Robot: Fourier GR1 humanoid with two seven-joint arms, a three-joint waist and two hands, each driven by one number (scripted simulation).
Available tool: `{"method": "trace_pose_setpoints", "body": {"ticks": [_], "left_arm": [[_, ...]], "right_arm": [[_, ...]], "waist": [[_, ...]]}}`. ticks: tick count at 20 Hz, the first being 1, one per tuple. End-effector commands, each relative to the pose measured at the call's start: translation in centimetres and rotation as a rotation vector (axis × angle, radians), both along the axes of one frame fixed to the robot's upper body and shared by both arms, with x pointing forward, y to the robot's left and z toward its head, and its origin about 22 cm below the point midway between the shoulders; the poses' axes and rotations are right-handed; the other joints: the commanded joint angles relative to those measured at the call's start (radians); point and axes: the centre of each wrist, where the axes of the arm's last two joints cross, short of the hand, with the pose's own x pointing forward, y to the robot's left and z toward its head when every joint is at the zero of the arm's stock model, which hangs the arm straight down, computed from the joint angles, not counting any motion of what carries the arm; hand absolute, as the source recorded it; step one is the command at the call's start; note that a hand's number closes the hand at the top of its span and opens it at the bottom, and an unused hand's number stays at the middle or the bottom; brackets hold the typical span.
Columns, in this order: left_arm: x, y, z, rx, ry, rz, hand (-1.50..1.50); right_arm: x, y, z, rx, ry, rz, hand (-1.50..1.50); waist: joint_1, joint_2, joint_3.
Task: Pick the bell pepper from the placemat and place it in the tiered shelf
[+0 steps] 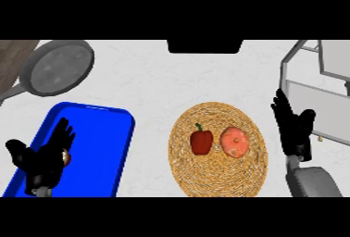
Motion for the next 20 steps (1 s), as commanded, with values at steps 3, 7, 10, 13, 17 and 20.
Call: {"method": "trace_pose_setpoints", "body": {"ticks": [3,7,10,13,17,20], "left_arm": [[2.1,-2.1,3.0,0.148,-0.171,-0.16,0.0],[3.6,-3.6,4.0,0.169,-0.232,-0.245,0.0],[4.2,-4.2,5.2,0.245,-0.304,-0.309,0.0],[4.3,-6.1,4.8,0.231,-0.31,-0.359,0.0],[5.0,-6.8,4.9,0.234,-0.322,-0.368,0.0],[5.3,-7.5,4.5,0.256,-0.317,-0.368,0.0]], "right_arm": [[0.7,2.7,2.0,-0.023,-0.091,-0.015,-1.5],[2.3,5.8,7.5,0.496,-0.255,-0.133,-1.5],[-0.4,-3.9,0.7,-0.436,-0.044,-0.284,1.5],[-1.7,2.4,-2.3,-0.361,-0.181,-0.539,-1.5],[-4.8,5.9,-2.1,-0.276,-0.344,-0.663,-1.5],[-6.5,6.1,-0.8,-0.179,-0.423,-0.566,-1.5]], "waist": [[-0.027,-0.04,-0.021],[-0.095,-0.075,0.03],[-0.094,-0.024,-0.04],[-0.056,-0.034,-0.023],[-0.047,-0.039,-0.02],[-0.037,-0.038,-0.021]]}}
